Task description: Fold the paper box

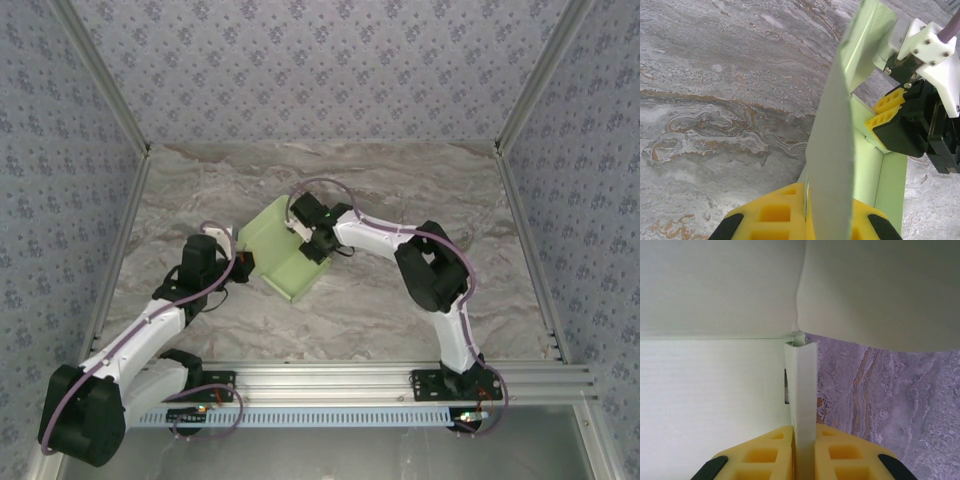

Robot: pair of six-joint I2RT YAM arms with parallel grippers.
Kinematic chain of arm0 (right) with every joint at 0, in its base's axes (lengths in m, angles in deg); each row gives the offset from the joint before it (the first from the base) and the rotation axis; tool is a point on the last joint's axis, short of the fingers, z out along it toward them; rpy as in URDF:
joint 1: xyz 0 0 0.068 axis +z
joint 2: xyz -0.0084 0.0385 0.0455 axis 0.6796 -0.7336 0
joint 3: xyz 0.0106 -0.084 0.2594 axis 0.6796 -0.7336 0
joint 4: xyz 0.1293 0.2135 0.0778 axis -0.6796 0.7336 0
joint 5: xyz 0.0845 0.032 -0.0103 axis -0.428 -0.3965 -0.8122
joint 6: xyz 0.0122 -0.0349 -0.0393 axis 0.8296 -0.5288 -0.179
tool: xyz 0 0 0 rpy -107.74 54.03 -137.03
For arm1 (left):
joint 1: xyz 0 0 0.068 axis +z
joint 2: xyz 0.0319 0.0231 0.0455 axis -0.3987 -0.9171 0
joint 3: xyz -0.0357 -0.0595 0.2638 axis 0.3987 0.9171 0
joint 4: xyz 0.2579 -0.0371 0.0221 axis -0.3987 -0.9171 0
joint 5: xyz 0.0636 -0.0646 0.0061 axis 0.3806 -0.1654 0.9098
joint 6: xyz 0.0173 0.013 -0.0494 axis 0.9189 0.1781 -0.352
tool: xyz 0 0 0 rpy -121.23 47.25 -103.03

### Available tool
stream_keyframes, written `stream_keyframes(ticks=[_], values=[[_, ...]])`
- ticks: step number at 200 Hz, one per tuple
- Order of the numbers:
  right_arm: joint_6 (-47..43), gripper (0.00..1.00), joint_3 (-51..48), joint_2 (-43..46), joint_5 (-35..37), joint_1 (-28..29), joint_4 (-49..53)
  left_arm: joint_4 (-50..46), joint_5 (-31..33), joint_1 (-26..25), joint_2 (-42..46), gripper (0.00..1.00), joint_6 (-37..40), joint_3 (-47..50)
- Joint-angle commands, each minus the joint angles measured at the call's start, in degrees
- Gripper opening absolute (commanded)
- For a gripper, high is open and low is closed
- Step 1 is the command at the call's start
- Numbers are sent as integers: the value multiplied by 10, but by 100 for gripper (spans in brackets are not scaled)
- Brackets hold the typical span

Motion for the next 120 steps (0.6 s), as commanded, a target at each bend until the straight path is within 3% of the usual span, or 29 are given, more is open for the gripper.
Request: stream_keyframes(ticks=[1,47,120], values=[[16,16,11,-23,89,8,62,24,6,2,13,4,2,-6],[26,15,27,-51,175,37,75,24,6,2,12,4,0,-5],[42,33,18,8,47,7,52,24,11,2,13,4,4,-3]])
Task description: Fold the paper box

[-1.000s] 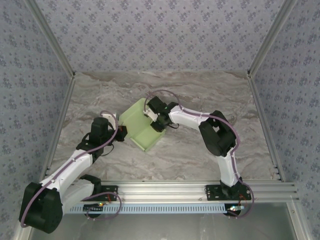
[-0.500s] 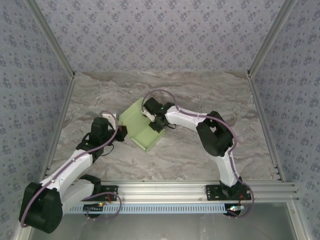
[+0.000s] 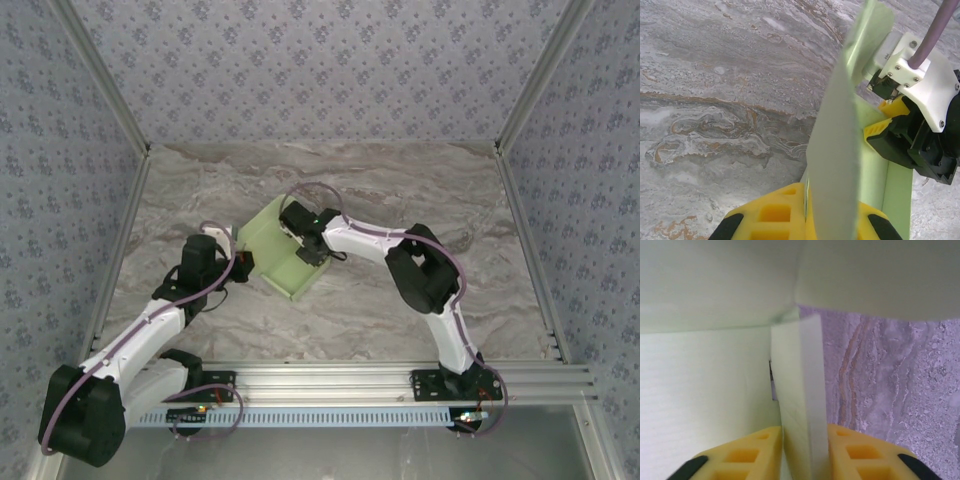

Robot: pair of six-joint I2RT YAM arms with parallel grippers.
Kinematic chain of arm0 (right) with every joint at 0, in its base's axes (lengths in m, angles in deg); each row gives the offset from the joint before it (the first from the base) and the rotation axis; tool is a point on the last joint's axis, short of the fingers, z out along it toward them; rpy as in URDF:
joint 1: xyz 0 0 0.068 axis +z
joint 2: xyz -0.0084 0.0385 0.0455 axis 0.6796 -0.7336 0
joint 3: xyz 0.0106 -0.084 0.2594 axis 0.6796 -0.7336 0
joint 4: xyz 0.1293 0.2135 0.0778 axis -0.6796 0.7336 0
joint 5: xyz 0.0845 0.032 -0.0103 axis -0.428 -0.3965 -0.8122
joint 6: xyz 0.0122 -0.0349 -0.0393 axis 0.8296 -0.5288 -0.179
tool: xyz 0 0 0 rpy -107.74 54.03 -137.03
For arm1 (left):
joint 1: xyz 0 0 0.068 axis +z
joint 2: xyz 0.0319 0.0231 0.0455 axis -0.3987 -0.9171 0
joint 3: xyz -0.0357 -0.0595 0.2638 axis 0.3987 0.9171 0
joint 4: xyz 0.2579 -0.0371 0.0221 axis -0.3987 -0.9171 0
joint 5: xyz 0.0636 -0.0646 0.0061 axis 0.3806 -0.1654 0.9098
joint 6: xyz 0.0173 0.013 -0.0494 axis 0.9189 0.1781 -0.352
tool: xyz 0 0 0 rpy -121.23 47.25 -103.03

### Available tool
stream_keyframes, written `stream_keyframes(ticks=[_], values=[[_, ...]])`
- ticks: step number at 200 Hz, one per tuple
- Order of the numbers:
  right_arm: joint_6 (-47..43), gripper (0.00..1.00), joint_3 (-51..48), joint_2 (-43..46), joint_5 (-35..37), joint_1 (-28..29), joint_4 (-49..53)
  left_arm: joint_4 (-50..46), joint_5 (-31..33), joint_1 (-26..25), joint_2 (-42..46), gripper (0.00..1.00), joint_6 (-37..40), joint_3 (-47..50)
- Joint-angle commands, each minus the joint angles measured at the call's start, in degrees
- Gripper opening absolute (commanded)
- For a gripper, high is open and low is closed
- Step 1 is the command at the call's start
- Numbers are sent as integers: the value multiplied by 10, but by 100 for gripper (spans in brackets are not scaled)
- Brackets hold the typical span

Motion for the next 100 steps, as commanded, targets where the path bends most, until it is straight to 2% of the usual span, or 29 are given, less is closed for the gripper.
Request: stream_keyframes(ticks=[1,47,100], values=[[16,33,-6,31,-46,-19,18,20,8,2,13,4,4,-3],[36,51,-11,54,-113,-41,-2,23,5,2,8,4,4,-3],[55,66,-6,73,-213,-66,-45,39,-5,1,2,5,9,1]])
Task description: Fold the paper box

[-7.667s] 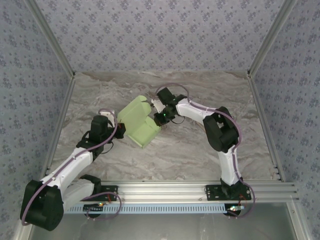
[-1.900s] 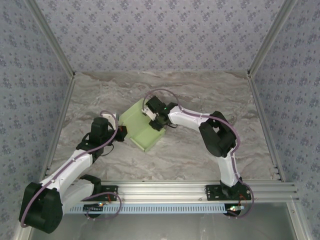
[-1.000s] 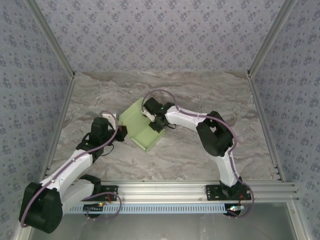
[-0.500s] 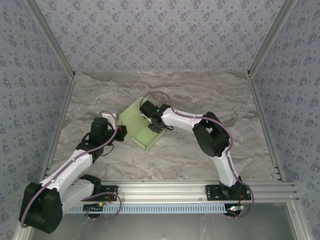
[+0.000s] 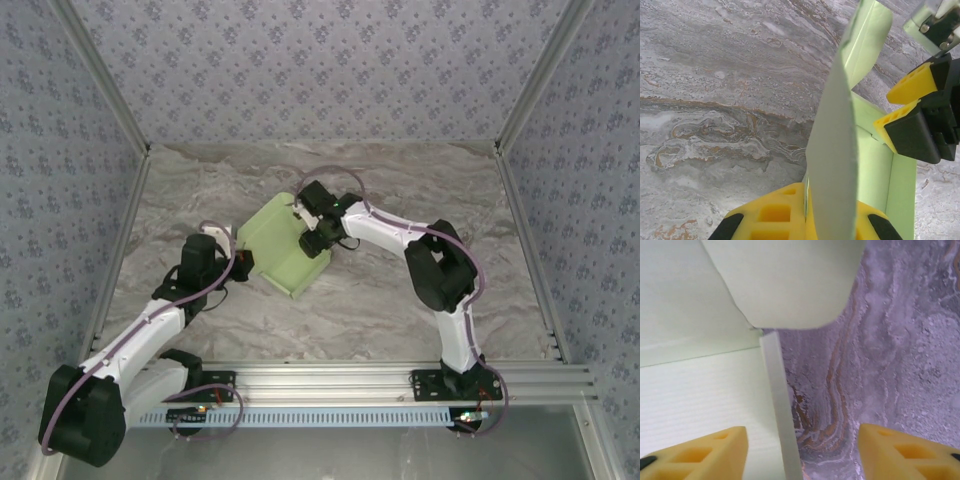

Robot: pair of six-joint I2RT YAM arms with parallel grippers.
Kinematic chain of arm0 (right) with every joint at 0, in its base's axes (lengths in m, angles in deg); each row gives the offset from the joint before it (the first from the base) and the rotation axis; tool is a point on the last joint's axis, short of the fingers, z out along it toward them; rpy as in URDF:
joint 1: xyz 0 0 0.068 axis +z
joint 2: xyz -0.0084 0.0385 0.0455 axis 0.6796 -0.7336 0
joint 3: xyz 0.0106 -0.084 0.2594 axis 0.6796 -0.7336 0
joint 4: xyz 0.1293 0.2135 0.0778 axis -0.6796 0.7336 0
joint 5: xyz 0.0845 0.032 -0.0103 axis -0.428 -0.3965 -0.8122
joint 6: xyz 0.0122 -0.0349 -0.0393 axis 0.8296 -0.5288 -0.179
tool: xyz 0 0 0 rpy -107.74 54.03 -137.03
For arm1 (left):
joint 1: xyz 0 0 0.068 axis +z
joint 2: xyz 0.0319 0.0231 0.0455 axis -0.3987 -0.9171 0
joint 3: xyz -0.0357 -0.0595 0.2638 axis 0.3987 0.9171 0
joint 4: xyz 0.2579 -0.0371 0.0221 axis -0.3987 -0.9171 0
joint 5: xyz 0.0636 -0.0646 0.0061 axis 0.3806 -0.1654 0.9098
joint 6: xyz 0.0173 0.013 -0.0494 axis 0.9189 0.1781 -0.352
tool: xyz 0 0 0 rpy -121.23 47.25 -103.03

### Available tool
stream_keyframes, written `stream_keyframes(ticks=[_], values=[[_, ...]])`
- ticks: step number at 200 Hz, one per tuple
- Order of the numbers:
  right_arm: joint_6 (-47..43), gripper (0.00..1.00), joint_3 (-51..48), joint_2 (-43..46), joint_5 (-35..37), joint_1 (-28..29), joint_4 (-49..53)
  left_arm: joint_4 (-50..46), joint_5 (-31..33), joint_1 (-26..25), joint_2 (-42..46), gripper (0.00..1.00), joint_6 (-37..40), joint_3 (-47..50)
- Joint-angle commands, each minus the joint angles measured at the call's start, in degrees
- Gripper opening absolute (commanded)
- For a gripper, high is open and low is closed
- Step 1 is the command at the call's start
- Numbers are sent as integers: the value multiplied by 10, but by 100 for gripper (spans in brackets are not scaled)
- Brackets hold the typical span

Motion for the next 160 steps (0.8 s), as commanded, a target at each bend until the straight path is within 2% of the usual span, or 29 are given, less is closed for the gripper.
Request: stream_keyframes(ticks=[1,25,47,69,109,137,160], values=[[15,66,1,28,-71,-10,-26,34,-6,1,2,5,9,1],[38,67,-34,68,-109,-29,-62,61,-5,-3,-6,5,24,3],[66,66,-114,132,-118,-51,-105,96,3,-8,-22,6,52,-5],[81,67,-183,195,-79,-76,-120,112,-3,-22,-61,7,114,-33],[103,67,-281,279,3,-143,-89,98,-48,-42,-143,8,221,-91],[147,67,-347,326,42,-184,-90,91,-73,-42,-185,10,255,-124],[174,68,-376,338,73,-211,-82,89,-73,-41,-219,18,264,-147]])
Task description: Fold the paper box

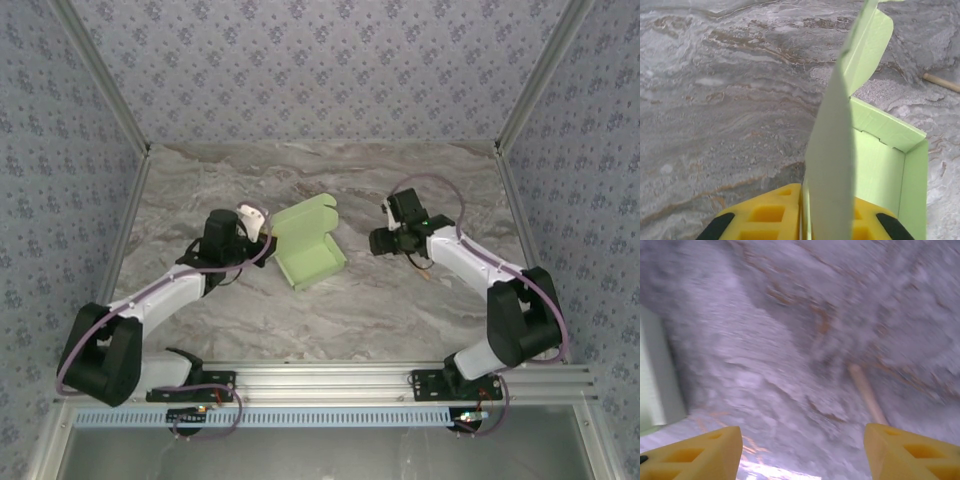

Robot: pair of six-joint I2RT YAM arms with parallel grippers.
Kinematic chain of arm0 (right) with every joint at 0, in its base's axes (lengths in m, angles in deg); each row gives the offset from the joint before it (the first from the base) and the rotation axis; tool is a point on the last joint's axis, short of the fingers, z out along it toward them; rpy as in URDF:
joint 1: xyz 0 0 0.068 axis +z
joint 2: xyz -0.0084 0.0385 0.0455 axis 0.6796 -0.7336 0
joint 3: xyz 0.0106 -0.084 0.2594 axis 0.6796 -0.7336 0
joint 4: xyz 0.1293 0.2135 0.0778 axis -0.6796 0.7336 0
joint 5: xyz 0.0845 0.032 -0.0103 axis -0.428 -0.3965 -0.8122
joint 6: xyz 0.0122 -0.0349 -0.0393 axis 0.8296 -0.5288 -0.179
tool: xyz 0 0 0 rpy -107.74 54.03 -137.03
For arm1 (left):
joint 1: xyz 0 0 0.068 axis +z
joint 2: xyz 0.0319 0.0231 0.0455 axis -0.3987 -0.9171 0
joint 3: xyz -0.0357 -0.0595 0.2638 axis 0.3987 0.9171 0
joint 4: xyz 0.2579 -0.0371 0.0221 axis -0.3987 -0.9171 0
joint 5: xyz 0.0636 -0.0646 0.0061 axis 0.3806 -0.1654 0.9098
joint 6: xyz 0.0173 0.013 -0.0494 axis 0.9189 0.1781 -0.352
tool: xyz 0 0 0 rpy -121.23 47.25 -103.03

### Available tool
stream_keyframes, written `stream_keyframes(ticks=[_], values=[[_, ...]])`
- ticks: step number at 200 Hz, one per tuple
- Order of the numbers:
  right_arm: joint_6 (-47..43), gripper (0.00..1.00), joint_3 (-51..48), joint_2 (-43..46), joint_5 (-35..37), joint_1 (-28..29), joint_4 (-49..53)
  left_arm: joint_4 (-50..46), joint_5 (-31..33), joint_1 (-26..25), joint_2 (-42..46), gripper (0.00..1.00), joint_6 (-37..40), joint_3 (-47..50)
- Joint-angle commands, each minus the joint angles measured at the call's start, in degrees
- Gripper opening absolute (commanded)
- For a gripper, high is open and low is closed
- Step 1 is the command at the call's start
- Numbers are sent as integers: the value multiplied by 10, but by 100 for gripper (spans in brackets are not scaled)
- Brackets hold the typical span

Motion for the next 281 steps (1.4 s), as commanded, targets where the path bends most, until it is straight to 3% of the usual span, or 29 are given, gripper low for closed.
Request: stream_keyframes(ticks=[1,51,117,149,220,246,281], values=[[48,68,-24,19,54,-21,17,12,-22,-1,-27,18,40,-33],[74,70,-42,-1,59,-61,19,4,-20,-2,-38,40,21,-49],[71,67,-10,-99,14,-72,38,22,4,5,66,68,-54,-4],[63,63,-4,-123,27,-62,61,23,31,6,115,70,-80,18],[45,23,33,-172,15,-20,76,-32,118,7,198,70,-143,41],[47,16,39,-163,-4,-6,61,-81,168,9,223,70,-193,47],[68,12,13,-98,-71,10,10,-111,174,15,259,70,-227,76]])
